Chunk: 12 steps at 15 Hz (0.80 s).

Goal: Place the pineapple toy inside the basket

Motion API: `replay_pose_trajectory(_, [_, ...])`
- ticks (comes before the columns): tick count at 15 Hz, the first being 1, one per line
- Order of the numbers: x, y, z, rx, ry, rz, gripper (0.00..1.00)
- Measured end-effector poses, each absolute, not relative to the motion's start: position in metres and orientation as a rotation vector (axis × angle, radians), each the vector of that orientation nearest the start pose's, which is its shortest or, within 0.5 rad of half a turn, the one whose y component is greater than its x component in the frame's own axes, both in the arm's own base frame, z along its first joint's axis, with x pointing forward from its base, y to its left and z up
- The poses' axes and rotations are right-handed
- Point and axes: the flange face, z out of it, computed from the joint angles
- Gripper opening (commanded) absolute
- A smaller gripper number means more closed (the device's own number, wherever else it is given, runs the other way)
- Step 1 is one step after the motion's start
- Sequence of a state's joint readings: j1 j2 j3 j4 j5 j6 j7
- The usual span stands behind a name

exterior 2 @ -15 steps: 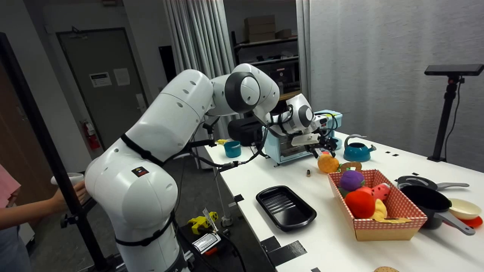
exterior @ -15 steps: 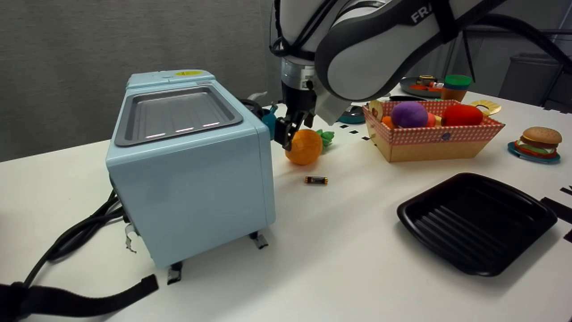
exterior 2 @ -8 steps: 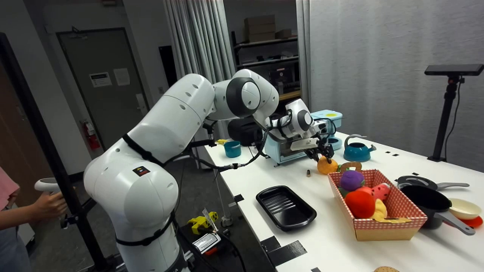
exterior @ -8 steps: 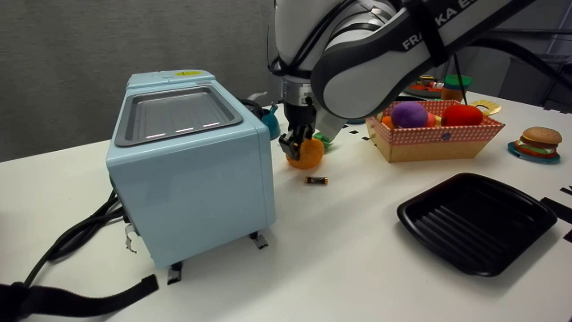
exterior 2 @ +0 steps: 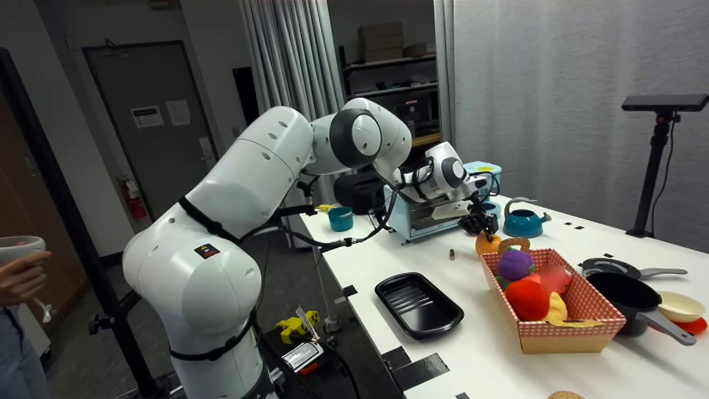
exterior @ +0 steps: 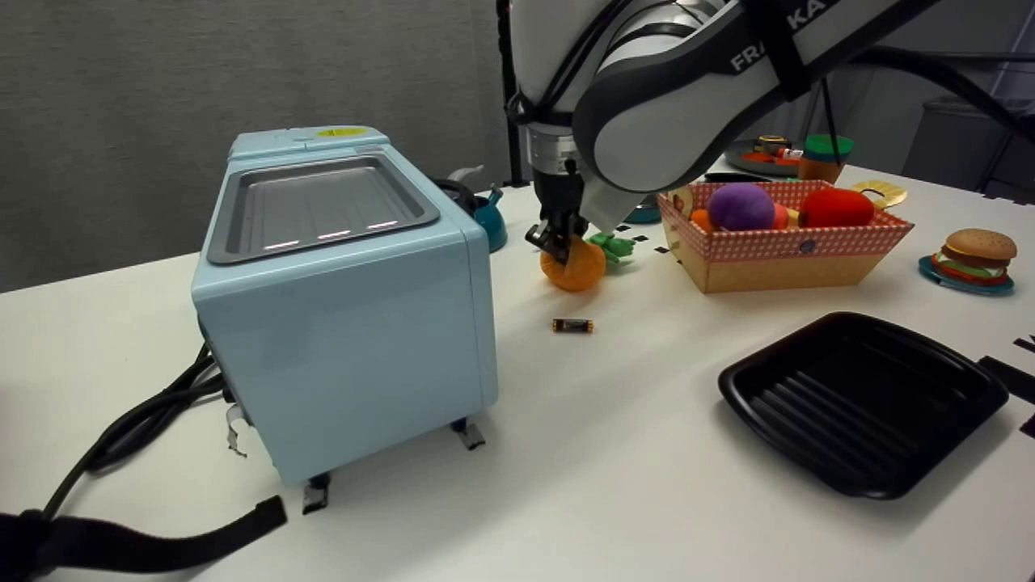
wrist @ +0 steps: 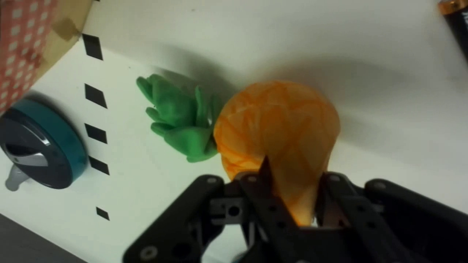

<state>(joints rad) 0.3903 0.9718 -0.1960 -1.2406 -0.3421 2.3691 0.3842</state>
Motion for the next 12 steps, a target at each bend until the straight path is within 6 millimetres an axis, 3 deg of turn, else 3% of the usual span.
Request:
replay_pose_trajectory(4, [0.75, 0.144, 0.218, -3.48, 0.024, -0.507, 0.05])
replay_pose_trajectory(8, [0.747, 0.1, 0.259, -3.466, 0.313, -0.572, 0.05])
replay_pose_trajectory(12, [0.739, 0.077, 0.29, -3.414, 0.545, -0.647, 0.05])
